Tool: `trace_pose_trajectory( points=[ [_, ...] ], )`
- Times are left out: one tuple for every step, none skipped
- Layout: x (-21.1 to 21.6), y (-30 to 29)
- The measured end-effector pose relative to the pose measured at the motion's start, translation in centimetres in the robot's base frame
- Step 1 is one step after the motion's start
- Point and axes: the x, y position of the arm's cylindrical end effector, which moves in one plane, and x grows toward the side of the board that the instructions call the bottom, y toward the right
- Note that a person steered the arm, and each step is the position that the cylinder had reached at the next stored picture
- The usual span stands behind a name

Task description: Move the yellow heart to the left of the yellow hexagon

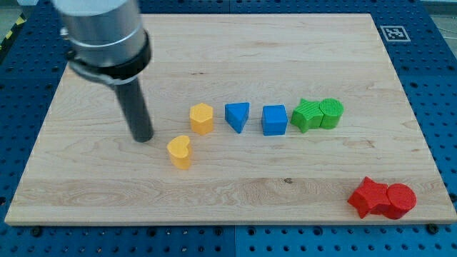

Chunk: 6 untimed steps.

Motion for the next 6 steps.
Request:
trace_pose_trajectory(
  points=[
    [3.4,-0.8],
    [6.8,1.2],
    [6.9,5.0],
    [6.4,8.8],
    [6.3,10.0],
    [5.0,10.0]
  ],
)
